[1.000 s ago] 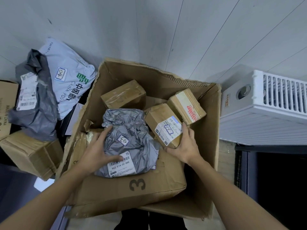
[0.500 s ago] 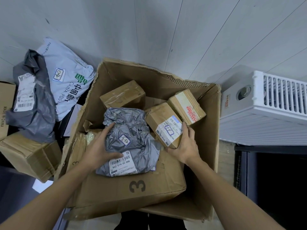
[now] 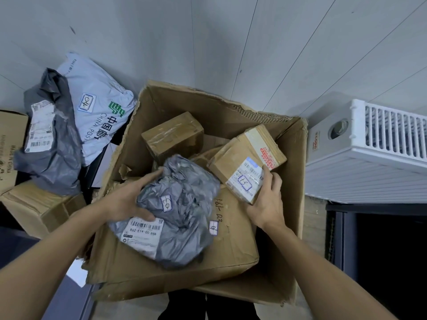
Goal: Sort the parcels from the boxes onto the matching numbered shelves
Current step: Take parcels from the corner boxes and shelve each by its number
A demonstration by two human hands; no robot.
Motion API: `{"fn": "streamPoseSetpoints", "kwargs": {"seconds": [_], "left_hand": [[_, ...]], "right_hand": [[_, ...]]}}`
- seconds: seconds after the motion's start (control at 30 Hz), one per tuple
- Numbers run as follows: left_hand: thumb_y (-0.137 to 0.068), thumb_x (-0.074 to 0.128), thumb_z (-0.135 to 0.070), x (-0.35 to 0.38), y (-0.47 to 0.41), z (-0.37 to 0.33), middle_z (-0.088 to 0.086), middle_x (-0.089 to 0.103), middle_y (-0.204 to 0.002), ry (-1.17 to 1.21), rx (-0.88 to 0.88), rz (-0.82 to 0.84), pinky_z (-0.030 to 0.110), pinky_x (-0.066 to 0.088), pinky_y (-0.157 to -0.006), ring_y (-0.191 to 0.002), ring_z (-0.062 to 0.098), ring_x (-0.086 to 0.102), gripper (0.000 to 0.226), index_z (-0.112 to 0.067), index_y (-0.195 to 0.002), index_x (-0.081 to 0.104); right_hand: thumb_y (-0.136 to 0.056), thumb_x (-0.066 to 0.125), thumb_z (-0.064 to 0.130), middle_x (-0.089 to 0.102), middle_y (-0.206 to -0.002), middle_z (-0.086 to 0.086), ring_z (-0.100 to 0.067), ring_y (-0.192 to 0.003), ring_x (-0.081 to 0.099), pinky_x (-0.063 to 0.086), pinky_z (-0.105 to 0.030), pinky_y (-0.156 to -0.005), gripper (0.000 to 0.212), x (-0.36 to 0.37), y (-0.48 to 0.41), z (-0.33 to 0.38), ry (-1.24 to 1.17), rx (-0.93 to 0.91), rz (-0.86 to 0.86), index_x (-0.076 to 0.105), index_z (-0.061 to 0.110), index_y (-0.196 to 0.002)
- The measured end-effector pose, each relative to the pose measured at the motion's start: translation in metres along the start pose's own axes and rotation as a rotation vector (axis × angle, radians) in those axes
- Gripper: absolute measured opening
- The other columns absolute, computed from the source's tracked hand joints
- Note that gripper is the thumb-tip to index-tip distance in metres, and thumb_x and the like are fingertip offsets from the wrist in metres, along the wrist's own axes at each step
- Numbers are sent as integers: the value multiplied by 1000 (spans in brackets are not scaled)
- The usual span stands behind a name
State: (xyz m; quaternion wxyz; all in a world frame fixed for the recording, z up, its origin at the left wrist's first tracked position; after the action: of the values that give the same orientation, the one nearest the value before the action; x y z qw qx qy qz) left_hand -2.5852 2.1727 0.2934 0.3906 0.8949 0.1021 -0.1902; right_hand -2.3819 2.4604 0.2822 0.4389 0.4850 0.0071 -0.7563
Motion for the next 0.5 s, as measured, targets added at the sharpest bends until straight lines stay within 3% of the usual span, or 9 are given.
{"fn": "streamPoseSetpoints", "kwargs": {"seconds": [0.07,0.13,0.23,0.3,0.4,0.5], "left_hand": [[-70,90,-25,5,0,-7,-20,23,-160,-83,51,162,35,32,-118,-146,8,28,117,-59,-148,9],[-74,88,-21,11,-2,-20,-26,19,-158,-161,77,186,32,31,-116,-144,4,26,116,-63,-146,8],[-71,89,-21,16,-8,-34,-21,31,-151,-239,35,-2,32,41,-105,-131,9,42,122,-56,-150,3],[-68,89,-40,16,-4,-29,-7,37,-154,-348,-67,-164,42,40,-106,-132,19,45,120,-45,-156,8],[-62,80,-69,16,14,-19,5,43,-141,-520,-267,-399,48,33,-105,-132,28,38,108,-25,-150,37],[-59,77,-74,23,31,-26,21,48,-122,-668,-274,-621,52,43,-89,-114,41,45,91,-11,-123,60]], "right_hand": [[-71,80,18,13,-154,-3,-36,-130,39,45,-52,-102,114,-2,-1,3,-2,-2,-33,4,25,-156],[-72,82,24,12,-154,-1,-34,-132,39,45,-52,-102,114,-1,-1,9,9,-32,-3,4,26,-156],[-73,82,25,10,-155,0,-36,-136,35,43,-51,-105,114,3,1,10,44,-56,53,5,26,-157],[-74,81,25,8,-157,-3,-39,-138,31,41,-51,-106,114,5,3,5,72,-24,73,4,25,-158],[-76,81,28,6,-157,-4,-41,-139,30,39,-51,-107,114,7,4,0,81,21,77,2,26,-158],[-75,82,29,7,-157,-5,-39,-137,32,41,-50,-105,114,5,4,0,76,45,55,3,26,-157]]}}
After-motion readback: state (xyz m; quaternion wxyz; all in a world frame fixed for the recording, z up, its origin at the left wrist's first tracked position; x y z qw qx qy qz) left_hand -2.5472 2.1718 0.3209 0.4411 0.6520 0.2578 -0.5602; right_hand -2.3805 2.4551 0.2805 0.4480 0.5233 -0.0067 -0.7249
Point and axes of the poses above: each hand's wrist, its own y-axis away from the middle knuckle, its own x-axis out of the palm, z = x × y, the point moved 5 cm from there along -y, towards the middle knuckle
